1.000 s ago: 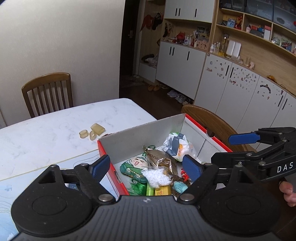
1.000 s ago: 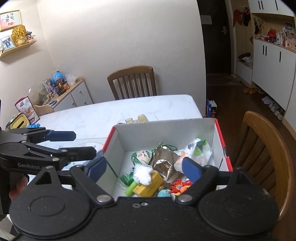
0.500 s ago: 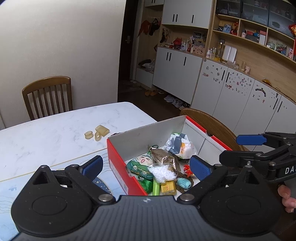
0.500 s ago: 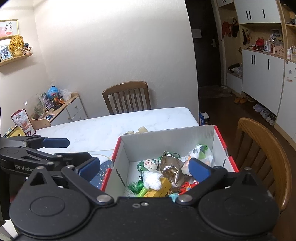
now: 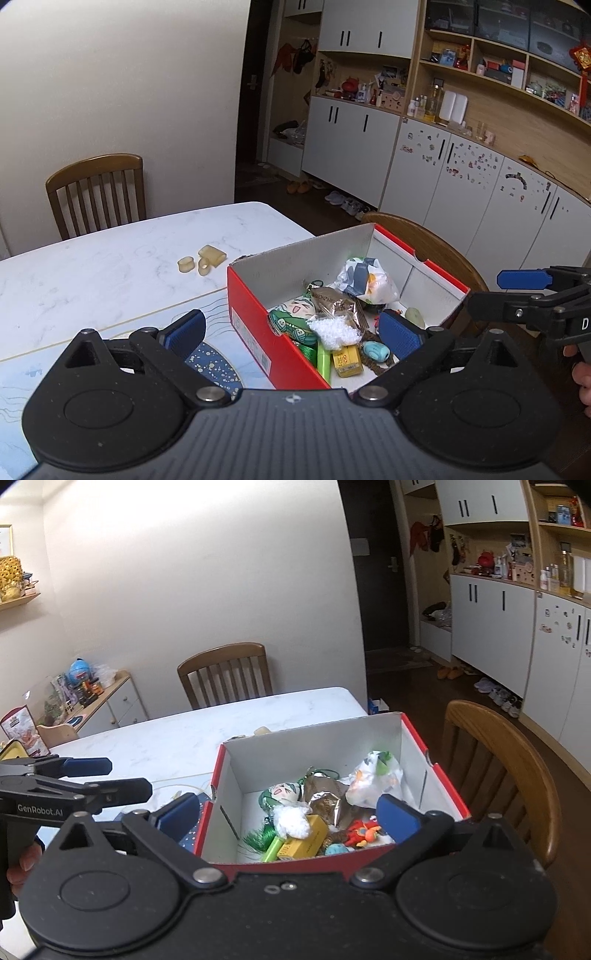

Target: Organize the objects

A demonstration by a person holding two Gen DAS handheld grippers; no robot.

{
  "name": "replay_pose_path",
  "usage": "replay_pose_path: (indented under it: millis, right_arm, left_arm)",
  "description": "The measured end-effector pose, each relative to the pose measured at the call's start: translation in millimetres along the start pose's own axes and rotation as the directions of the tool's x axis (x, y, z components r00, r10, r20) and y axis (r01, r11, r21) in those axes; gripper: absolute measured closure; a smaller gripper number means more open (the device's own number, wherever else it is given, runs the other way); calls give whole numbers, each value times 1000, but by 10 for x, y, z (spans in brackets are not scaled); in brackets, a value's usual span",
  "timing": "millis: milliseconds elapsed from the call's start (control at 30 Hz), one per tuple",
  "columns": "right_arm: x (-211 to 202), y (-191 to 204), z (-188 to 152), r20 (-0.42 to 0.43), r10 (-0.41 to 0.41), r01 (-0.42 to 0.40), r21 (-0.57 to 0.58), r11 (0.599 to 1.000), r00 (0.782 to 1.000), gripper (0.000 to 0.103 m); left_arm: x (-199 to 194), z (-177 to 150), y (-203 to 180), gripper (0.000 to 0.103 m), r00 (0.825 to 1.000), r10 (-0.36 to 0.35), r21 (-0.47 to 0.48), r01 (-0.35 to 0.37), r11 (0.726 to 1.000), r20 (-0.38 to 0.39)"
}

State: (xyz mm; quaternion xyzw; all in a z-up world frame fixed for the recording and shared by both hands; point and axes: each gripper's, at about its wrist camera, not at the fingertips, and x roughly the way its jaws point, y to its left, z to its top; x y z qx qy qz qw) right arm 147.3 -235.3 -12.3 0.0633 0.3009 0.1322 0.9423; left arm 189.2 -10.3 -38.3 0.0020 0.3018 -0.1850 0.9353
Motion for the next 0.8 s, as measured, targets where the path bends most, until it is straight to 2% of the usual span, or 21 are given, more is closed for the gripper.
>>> replay_pose_path:
  millis: [400,800]
  right_arm:
    - [-78,79,-136,-5,-45,45,26,999,999,1]
    - [-54,195,-161,-13,-38,39,40,998,999,1]
  left_arm:
    - [-49,-72,55,2,1000,-27,-2,27,1000,-4]
    - [-100,-102,149,2,1000,-22,-9,22,1000,4]
